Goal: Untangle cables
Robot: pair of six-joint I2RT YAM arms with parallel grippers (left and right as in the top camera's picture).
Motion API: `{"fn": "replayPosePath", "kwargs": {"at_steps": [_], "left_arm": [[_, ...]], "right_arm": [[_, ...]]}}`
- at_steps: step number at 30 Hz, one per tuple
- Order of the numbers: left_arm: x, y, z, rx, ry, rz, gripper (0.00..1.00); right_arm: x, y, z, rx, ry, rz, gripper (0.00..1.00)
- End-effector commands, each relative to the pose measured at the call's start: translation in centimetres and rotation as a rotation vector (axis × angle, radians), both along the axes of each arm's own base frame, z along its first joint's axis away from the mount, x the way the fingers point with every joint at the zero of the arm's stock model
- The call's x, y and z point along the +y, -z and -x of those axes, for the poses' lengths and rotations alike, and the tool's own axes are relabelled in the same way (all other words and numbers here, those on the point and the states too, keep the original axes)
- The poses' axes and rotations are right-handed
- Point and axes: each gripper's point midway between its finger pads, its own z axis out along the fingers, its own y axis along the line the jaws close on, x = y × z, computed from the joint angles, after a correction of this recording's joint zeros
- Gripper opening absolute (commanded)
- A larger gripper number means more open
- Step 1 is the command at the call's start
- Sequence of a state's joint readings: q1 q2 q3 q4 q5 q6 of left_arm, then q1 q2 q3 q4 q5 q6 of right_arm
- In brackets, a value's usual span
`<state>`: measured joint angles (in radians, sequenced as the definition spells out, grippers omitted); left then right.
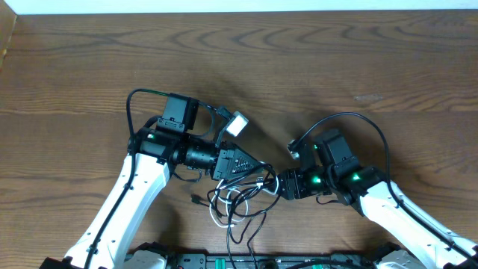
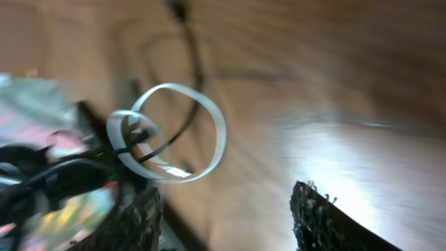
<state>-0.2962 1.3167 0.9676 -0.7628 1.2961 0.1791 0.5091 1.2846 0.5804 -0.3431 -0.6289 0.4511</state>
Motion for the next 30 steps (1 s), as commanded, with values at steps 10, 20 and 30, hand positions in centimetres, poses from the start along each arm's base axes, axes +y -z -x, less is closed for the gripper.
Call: {"fn": "replayPosePath", "kwargs": {"at_steps": [10, 20, 30], "left_arm": [[-0.3, -2.0, 0.5, 0.182, -0.007, 0.068, 0.08], [1.3, 0.2, -4.3, 0.490, -0.341, -0.103, 0.07], [1.3, 0.2, -5.2, 0.743, -0.465, -0.122, 0.07]], "right_arm": [[-1.2, -0.8, -0.9, -0.141, -0.030, 0.046, 0.21], [-1.2, -6.4, 1.3, -0.345, -0.145, -0.060, 0.31], [-1.0, -7.1, 1.1, -0.373, -0.143, -0.079, 0.37]]}}
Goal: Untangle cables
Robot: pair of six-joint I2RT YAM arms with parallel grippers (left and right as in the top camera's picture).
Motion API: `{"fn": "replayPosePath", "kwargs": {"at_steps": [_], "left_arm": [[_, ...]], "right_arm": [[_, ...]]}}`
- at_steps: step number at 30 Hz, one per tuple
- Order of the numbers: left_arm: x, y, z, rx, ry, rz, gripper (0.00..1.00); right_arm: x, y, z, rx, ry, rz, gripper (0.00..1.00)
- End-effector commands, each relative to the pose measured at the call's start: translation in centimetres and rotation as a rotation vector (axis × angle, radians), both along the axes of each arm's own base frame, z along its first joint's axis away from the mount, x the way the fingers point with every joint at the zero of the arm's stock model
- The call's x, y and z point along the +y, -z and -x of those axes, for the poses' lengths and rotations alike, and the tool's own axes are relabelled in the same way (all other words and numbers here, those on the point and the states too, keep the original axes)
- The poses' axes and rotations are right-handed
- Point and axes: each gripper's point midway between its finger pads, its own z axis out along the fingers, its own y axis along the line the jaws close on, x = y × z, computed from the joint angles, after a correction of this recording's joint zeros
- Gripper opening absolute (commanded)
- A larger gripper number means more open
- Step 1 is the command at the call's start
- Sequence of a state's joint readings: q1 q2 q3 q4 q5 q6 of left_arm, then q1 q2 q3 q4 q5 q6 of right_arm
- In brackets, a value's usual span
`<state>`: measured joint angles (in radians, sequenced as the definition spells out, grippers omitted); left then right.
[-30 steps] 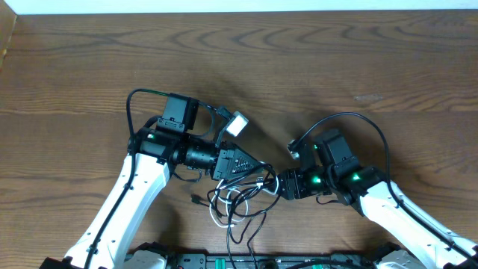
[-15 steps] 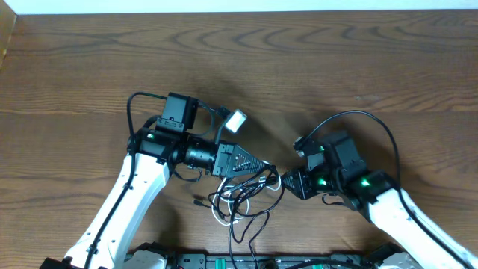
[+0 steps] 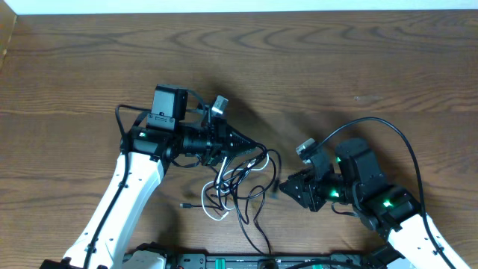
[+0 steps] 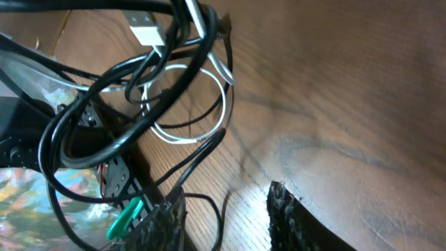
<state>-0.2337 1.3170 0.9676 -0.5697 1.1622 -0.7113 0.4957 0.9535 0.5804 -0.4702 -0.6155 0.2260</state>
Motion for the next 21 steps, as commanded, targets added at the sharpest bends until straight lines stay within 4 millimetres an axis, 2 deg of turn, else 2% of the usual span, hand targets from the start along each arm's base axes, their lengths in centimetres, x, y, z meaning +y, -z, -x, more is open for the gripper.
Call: {"fn": "replayPosePath", "kwargs": {"at_steps": [1, 7, 12, 17, 21], "left_arm": [[-0.1, -0.6, -0.2, 0.119, -0.049, 0.018, 0.07], [-0.5, -1.7, 0.5, 0.131, -0.001, 0.080, 0.07], [-0.6, -2.0, 0.9, 0.109, 0.026, 0.097, 0.07], [-0.6, -2.0, 0.8, 0.113, 0.024, 0.096, 0.08], [-0.6, -2.0, 0.8, 0.153, 0.009, 0.096, 0.07]], "right_arm": [[0.3, -0.6, -0.1, -0.027, -0.018, -0.023, 0.39], [-0.6, -0.1, -1.6, -0.029, 0.086, 0.024, 0.45], [-0.3, -0.9, -2.6, -0.060, 0.119, -0.004, 0.49], [0.5, -1.2, -1.8, -0.044, 0.068, -0.038, 0.49], [1.4, -0.5, -1.3, -0.041, 0.038, -0.015, 0.48]]}}
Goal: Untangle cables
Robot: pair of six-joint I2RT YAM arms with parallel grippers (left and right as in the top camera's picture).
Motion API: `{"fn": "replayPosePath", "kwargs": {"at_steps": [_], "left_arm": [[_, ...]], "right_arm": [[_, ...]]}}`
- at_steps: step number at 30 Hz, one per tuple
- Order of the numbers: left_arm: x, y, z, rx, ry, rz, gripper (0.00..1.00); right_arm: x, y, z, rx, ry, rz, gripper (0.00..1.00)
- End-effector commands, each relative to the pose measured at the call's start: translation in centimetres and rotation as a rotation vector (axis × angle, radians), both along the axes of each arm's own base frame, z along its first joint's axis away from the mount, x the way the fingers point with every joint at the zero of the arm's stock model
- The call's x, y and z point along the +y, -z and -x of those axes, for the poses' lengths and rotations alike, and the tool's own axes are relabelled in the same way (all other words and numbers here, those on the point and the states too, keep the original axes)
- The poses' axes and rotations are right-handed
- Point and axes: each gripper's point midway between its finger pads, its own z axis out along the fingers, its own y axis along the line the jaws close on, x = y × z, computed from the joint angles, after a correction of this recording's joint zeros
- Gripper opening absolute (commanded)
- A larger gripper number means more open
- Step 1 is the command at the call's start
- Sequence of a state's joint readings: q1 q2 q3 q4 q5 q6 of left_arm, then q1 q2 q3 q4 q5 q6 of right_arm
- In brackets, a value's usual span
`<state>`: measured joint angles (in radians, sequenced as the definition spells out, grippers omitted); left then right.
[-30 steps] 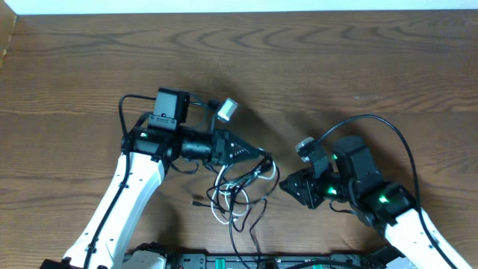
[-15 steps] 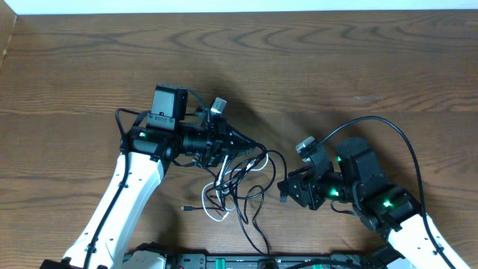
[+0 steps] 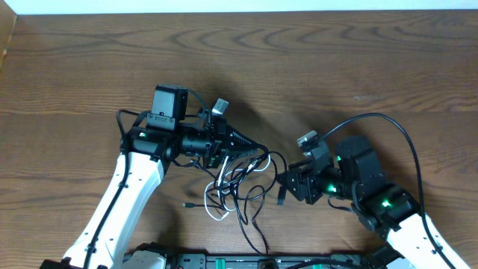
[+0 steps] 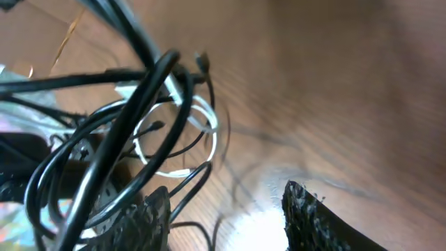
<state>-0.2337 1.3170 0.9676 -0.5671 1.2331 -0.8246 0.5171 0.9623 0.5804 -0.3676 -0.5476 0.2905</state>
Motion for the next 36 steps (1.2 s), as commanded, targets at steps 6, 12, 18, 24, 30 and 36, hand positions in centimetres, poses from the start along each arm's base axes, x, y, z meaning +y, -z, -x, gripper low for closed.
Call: {"fn": "replayPosePath", "kwargs": {"at_steps": [6, 12, 18, 24, 30, 36], "left_arm": [[-0.3, -1.1, 0.2, 0.081, -0.004, 0.037, 0.07], [-0.5, -1.9, 0.8, 0.092, 0.032, 0.085, 0.08], [-0.5, -2.0, 0.7, 0.084, 0.033, 0.088, 0.07], [-0.5, -2.1, 0.1, 0.043, 0.025, 0.086, 0.08], [-0.5, -2.1, 0.1, 0.096, 0.009, 0.084, 0.07], [-0.5, -2.1, 0.1, 0.114, 0.005, 0.084, 0.07]], "right_arm": [[2.8, 0.8, -0.3, -0.011, -0.048, -0.007, 0.45], [2.9, 1.9, -3.0, -0.035, 0.052, 0.016, 0.45], [3.7, 3.0, -2.9, 0.019, 0.026, 0.002, 0.44], [4.7, 2.7, -1.0, 0.067, -0.079, -0.048, 0.45], [4.8, 2.5, -0.7, 0.075, -0.094, -0.060, 0.47], [4.9, 2.0, -2.1, 0.028, -0.041, -0.068, 0.49]]}}
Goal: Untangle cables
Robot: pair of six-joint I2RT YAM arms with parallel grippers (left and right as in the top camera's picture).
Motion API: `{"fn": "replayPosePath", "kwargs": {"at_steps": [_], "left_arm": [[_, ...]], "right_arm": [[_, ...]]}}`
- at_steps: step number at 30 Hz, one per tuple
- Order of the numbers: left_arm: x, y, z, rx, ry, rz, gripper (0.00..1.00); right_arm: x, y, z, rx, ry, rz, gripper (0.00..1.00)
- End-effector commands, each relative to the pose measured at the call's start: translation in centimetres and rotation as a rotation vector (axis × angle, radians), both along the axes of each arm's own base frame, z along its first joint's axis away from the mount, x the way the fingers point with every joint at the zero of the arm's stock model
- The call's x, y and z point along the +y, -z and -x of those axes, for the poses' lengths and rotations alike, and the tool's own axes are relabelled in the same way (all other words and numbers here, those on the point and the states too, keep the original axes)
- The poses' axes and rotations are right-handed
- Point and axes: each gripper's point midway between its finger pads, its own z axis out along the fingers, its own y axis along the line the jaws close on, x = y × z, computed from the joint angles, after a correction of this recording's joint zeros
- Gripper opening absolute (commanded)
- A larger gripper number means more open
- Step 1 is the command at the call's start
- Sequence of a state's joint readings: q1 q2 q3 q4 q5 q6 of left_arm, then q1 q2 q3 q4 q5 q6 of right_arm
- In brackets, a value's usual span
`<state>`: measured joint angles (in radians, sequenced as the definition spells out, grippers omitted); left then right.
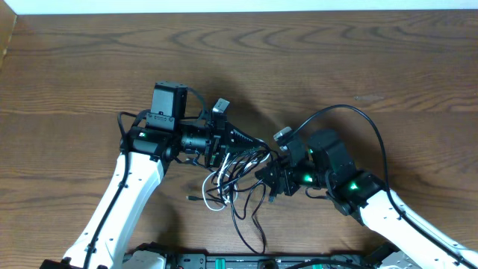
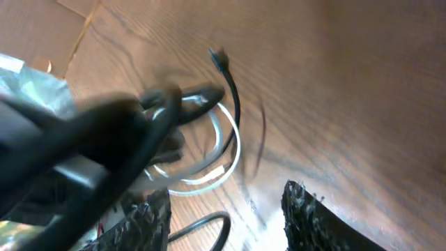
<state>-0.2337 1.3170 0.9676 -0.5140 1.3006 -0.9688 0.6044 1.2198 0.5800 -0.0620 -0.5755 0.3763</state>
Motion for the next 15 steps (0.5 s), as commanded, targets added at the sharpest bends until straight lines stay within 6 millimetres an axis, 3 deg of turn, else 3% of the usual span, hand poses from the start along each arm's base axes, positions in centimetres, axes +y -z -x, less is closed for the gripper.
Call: {"fn": "replayPosePath", "kwargs": {"at_steps": [1, 6, 11, 15], "left_arm": [[-0.2, -0.8, 0.0, 0.026, 0.006, 0.022, 0.08], [-0.2, -1.2, 0.3, 0.069, 0.012, 0.040, 0.07], [-0.3, -1.4, 0.5, 0.091, 0.020, 0.054, 0.07], [-0.3, -1.7, 0.7, 0.102, 0.029, 0.066, 0.07]], "right_arm": [[0.0, -0.2, -0.9, -0.009, 0.053, 0.000, 0.49], [-0.6, -0.1, -3.1, -0.039, 0.202, 0.028, 0.46], [1.1, -1.5, -4.4, -0.152, 0.232, -0.013, 0.40], [0.5, -0.6, -5.7, -0.149, 0.346, 0.024, 0.10]]}}
